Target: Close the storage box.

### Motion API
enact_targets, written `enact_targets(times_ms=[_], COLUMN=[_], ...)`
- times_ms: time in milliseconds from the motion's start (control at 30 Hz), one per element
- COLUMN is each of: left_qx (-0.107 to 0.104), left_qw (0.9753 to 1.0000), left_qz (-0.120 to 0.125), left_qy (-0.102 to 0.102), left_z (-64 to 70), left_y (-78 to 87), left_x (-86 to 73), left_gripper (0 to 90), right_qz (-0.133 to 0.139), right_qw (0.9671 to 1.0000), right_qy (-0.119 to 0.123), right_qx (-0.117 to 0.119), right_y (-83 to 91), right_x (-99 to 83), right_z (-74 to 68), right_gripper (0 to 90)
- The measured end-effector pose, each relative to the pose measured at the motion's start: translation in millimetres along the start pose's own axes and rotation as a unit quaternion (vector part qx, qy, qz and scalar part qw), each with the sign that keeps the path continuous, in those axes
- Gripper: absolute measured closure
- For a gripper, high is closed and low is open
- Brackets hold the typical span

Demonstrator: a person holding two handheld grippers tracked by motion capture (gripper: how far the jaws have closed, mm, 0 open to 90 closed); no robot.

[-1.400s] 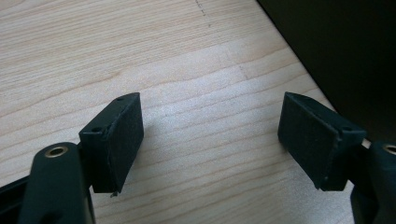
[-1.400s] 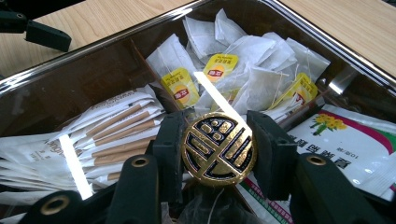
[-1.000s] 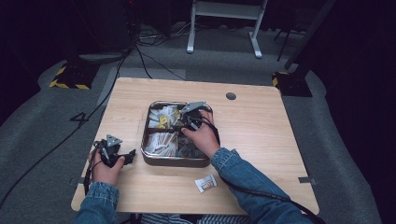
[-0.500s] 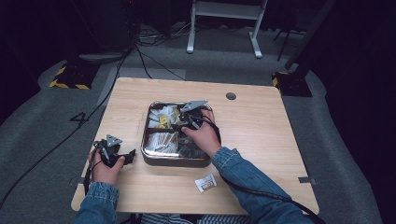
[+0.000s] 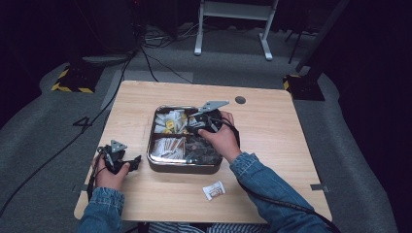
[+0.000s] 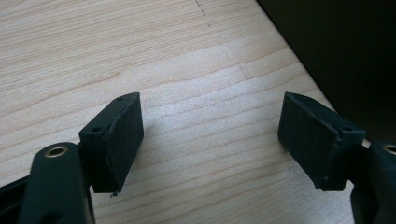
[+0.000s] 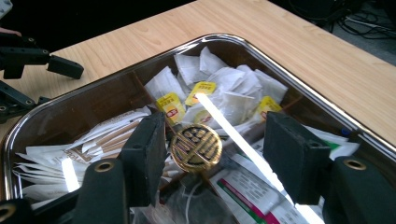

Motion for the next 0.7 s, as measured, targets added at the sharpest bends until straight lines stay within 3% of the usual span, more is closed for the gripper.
enact_targets(times_ms=[500,700], left_qx=[0.0,0.0], left_qw=[1.0,1.0], left_qz=[0.0,0.0], left_qy=[0.0,0.0], left_z=[0.1,-0.1], left_y=[0.0,0.0], left_x=[-0.1,0.0], left_gripper=[22.8,22.8], right_qz=[0.01,0.018], right_qw=[0.9997,0.9992], right_qy=[-0.021,-0.036], right_qx=[0.004,0.002], right_y=[35.2,56.7], right_x=[-11.7,-21.6], right_z=[14.8,28.0], right_gripper=[40.3,39.7])
Point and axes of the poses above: each handheld gripper's, and its own axes: y roughly backward along the jaws, x roughly out of its top, z roughly to its right, the point moved 7 cm from there along -y, roughly forward along the jaws, and after that the axes turned 8 degrees about -z, right-handed, at the moved point
